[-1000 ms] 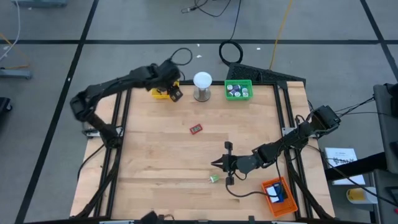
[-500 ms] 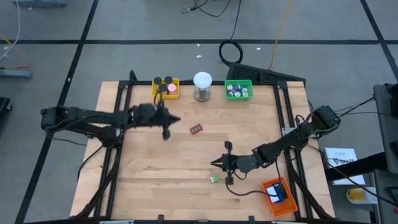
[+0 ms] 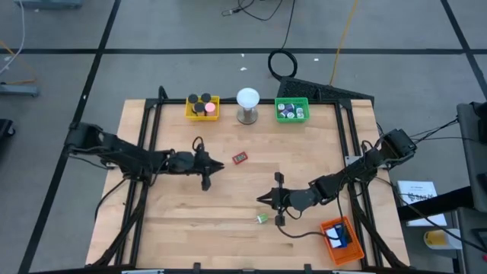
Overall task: Pick & Place Office items
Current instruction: Put the red digital timer into the orange bin
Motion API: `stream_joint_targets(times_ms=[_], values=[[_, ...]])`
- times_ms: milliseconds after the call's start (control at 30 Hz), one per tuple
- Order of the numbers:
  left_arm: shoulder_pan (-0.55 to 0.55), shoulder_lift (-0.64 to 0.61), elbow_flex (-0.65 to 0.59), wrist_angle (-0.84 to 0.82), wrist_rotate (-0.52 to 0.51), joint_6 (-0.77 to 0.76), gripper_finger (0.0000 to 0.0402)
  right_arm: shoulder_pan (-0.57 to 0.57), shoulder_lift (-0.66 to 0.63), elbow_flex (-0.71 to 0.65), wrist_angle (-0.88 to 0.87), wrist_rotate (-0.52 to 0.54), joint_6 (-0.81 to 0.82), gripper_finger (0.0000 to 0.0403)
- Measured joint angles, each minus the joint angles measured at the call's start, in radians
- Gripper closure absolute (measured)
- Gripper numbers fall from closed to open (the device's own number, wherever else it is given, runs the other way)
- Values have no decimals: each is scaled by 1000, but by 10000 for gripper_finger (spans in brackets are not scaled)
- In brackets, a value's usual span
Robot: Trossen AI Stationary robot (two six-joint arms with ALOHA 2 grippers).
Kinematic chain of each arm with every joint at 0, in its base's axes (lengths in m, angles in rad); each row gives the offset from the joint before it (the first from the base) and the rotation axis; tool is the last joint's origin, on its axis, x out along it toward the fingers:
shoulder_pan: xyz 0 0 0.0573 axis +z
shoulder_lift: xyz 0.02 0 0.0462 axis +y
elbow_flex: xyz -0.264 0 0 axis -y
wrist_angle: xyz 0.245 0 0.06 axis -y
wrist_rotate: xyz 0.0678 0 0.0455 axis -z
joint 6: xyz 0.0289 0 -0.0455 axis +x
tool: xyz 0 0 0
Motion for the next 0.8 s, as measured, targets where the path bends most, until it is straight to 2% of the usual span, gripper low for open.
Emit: stream_joint_targets(times_ms=[133,233,333,600,800], values=[[-9,97,1,100,-63,-51,343,-1,0,0,0,0,0,390],[-1,166,20,104,-97,-71,341,-3,0,0,0,1,0,390],[0,229,54,103,-123,-87,321,-3,0,0,0,1,0,390],[17,365,175,94,-207,-83,197,-3,0,0,0,2,0,390],[64,454,274,-32,-208,-76,123,-2,0,-16,18,2,5,390]])
